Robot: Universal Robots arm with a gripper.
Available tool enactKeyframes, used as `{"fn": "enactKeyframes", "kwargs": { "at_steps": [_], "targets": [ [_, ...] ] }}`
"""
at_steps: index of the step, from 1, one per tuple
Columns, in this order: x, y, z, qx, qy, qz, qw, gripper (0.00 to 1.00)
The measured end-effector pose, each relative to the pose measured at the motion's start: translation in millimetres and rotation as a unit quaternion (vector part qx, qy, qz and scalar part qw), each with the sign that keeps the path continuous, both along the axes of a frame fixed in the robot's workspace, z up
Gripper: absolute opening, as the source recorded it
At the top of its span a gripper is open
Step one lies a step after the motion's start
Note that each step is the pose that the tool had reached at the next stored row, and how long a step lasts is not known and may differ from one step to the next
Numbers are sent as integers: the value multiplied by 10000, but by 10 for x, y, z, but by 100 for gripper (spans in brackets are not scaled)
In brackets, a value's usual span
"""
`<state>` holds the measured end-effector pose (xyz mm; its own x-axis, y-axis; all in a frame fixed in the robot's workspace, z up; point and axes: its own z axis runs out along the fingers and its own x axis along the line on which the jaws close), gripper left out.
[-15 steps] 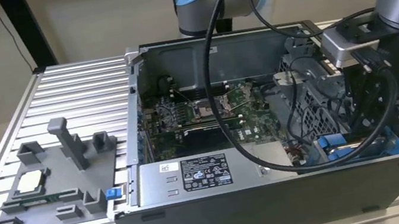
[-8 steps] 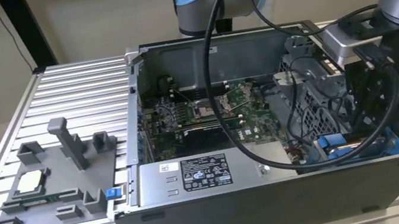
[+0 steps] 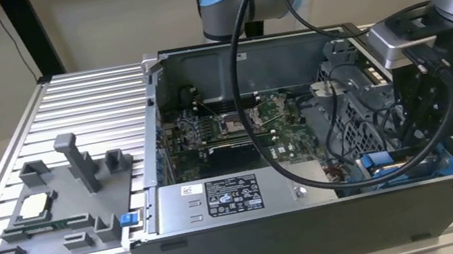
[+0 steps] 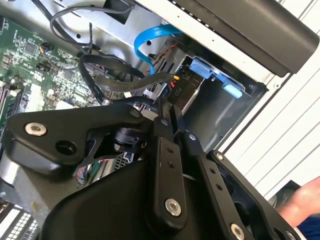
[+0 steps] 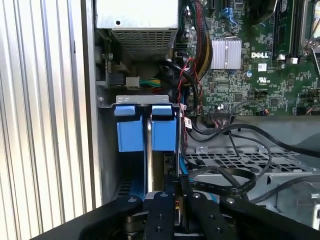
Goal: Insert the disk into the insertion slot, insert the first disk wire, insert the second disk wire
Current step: 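Insert the second disk wire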
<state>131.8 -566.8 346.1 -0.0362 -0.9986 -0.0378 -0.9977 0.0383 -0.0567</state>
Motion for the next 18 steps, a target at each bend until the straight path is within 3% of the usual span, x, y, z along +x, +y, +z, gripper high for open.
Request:
{"fn": "enactKeyframes", "kwargs": {
  "at_steps": [18],
  "targets": [
    [0,-1,-85,-5,-1,0,10000,0]
  ]
}}
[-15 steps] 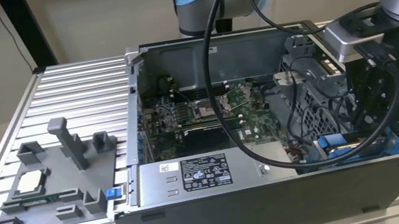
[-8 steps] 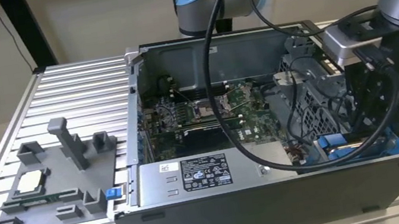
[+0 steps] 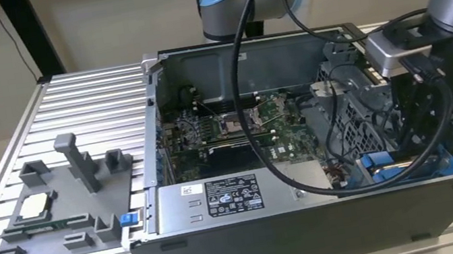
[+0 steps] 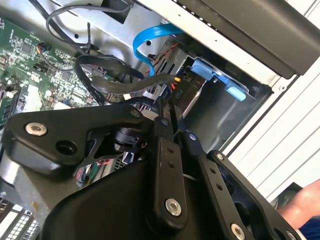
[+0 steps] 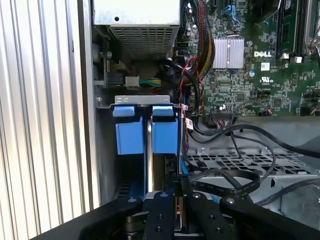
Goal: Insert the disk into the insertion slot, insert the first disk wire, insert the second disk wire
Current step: 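Insert the second disk wire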
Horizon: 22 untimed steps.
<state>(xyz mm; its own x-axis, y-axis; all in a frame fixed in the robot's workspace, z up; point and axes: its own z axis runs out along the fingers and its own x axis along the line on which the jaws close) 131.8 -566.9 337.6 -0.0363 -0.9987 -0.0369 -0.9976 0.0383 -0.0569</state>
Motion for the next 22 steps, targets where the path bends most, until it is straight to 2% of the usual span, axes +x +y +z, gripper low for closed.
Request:
{"fn": "enactKeyframes", "kwargs": {
  "at_steps": [5,12,13,15,22],
  "targets": [
    [-1,0,-78,3,-3,-1,10000,0],
    [1,7,-88,-3,-5,1,10000,0],
    [3,10,-91,9,-6,2,10000,100],
    [3,4,-59,23,-3,2,10000,100],
    [0,0,262,17,1,0,10000,100]
  ]
}}
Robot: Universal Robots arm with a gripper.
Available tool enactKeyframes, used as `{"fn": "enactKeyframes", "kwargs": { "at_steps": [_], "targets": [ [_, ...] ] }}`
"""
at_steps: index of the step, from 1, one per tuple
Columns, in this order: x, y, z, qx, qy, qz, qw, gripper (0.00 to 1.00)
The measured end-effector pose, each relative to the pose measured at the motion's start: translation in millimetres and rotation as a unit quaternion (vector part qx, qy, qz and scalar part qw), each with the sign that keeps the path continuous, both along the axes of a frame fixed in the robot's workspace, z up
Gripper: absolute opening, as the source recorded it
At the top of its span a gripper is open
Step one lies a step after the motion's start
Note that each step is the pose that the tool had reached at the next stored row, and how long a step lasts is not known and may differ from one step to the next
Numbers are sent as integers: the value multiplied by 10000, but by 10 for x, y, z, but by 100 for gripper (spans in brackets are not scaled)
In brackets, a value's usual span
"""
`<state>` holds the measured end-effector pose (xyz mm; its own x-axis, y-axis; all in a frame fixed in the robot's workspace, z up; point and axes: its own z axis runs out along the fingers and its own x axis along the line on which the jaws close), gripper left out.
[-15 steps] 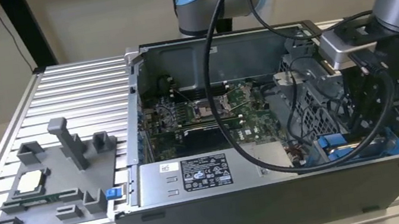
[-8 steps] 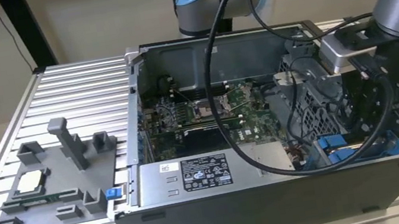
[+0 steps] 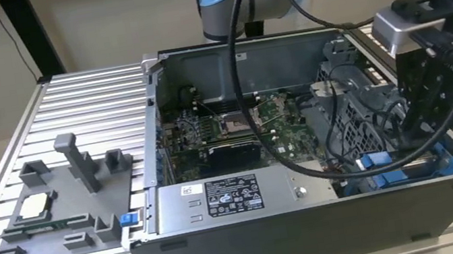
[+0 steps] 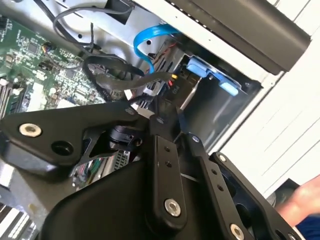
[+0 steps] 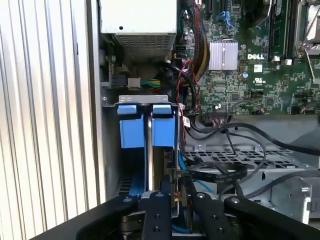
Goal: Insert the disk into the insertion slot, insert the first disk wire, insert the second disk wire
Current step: 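Insert the second disk wire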
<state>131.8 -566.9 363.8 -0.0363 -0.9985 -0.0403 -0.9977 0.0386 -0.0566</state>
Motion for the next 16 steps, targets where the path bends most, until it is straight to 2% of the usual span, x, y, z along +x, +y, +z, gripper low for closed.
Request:
{"fn": "enactKeyframes", "kwargs": {
  "at_steps": [5,16],
  "targets": [
    [0,0,212,-2,3,0,10000,100],
    [1,0,235,-2,4,1,10000,100]
  ]
}}
